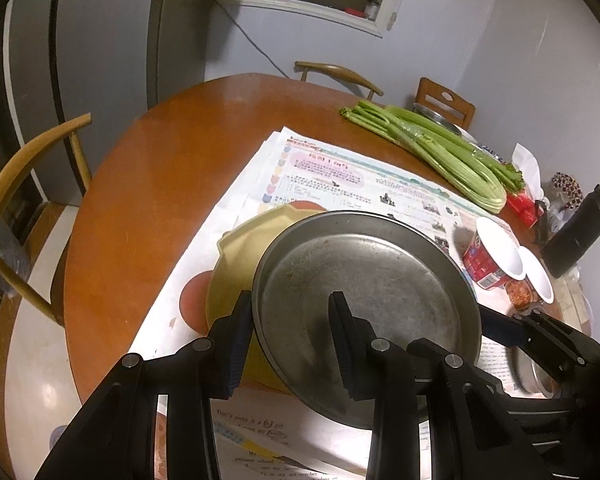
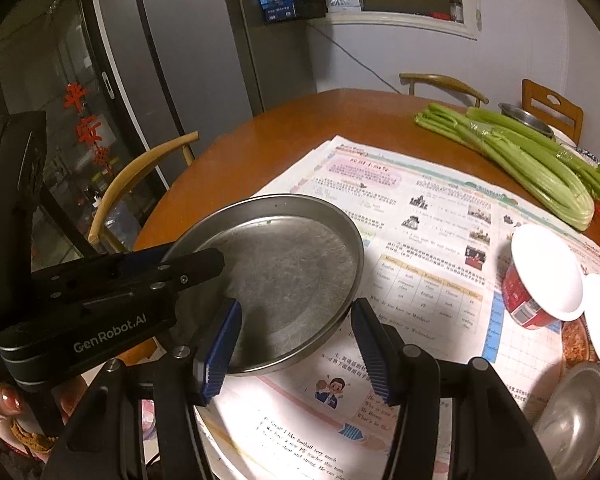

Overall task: Organize plates and bowls
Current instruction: 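Carry the grey pan with the left gripper over the yellow plate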

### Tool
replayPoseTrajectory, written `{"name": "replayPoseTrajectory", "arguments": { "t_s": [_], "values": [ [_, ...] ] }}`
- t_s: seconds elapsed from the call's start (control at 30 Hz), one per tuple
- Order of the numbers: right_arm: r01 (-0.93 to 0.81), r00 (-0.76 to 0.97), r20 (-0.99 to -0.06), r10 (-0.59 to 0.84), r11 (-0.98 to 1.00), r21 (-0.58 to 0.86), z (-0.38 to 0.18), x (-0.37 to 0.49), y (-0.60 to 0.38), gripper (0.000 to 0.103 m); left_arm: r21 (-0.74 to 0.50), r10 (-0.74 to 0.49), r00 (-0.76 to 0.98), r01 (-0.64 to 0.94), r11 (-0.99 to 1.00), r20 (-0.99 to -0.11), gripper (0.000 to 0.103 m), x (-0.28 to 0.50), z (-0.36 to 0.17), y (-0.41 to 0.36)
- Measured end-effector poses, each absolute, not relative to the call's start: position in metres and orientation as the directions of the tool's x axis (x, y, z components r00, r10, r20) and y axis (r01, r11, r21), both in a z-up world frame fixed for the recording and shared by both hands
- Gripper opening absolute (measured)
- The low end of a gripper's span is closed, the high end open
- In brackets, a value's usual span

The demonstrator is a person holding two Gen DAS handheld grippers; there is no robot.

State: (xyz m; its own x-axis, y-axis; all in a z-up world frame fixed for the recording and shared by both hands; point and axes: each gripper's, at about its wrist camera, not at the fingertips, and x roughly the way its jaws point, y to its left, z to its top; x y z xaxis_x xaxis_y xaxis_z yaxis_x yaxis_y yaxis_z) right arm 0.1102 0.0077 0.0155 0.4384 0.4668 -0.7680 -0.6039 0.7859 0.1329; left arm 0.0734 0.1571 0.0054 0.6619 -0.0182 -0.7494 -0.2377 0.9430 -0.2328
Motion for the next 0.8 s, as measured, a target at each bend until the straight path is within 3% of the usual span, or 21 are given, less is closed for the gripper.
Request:
{"name": "replayPoseTrajectory", "arguments": {
  "t_s": [0.8],
  "values": [
    [-0.610,0.375,-0.807,0.456,0.777,0.156,-0.010,0.119,0.025,0.057,-0.185,0.038,0.652,-0.270,0.945,-0.758,0.038,0.079,-0.011,0.165]
  ]
}}
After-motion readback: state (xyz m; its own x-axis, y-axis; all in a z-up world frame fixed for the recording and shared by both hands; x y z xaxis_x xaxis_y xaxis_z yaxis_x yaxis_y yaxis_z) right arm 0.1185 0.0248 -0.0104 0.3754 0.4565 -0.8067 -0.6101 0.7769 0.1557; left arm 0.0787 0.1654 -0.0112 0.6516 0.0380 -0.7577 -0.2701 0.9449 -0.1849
